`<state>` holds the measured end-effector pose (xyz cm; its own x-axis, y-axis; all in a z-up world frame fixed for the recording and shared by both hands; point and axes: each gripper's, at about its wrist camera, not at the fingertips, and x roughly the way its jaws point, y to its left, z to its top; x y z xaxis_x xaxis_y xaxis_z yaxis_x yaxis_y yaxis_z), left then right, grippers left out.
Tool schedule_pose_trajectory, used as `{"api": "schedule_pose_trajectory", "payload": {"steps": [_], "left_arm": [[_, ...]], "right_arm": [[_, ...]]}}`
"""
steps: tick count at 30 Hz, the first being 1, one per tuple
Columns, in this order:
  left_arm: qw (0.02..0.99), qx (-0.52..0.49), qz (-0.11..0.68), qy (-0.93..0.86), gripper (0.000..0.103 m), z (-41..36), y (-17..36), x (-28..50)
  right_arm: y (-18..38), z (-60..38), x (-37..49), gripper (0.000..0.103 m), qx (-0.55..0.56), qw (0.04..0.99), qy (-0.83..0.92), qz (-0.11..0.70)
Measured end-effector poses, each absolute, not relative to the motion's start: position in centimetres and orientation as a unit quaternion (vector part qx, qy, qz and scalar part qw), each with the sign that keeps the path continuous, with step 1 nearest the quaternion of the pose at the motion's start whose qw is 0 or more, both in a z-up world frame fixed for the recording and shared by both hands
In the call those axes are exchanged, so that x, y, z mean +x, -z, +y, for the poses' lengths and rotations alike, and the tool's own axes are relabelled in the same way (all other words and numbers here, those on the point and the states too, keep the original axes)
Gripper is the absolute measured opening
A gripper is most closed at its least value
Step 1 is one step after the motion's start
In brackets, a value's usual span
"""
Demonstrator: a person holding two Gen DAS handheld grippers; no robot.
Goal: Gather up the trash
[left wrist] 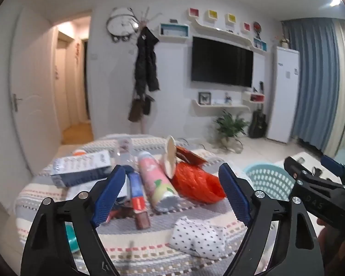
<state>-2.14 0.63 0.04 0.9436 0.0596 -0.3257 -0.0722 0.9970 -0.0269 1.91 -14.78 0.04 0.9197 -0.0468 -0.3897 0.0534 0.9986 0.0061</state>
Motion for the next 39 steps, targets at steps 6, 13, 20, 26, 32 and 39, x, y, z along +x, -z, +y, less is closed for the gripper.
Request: {"api": "schedule_pose_trajectory", "payload": {"steps": [6,13,20,26,32,39], "left_arm": [[0.985,-0.004,0.159,-0.062,0.093,1.0,-0.21,-2.43],[0.986,0.002,0.154,-0.067,0.095,0.85,-0.07,-2.79],[0.985,-0.004,0.16,-0.06,0.095,0.88,0.11,-2.72],[0.985,-0.009,0.158,-0.063,0.095,1.16,0.1,-2.8],[0.985,-0.011,0.16,-0.059,0.095,0.99,0.11,-2.86],[0.985,-0.014,0.161,-0.053,0.095,0.84,0.15,-2.92]], "right_arm": [[-0.01,-14.88,1.61,0.096,0.013,0.98,0.024,0.195],[0.1,-14.56,1.52,0.096,0.007,0.981,0.026,0.193],[0.06,-14.14,1.09,0.096,-0.001,0.982,0.025,0.185],[-0.06,-14.08,1.02,0.096,-0.002,0.982,0.022,0.185],[-0.05,-14.01,0.99,0.096,-0.001,0.982,0.021,0.187],[-0.12,-14.06,0.97,0.096,-0.001,0.982,0.023,0.188]]}}
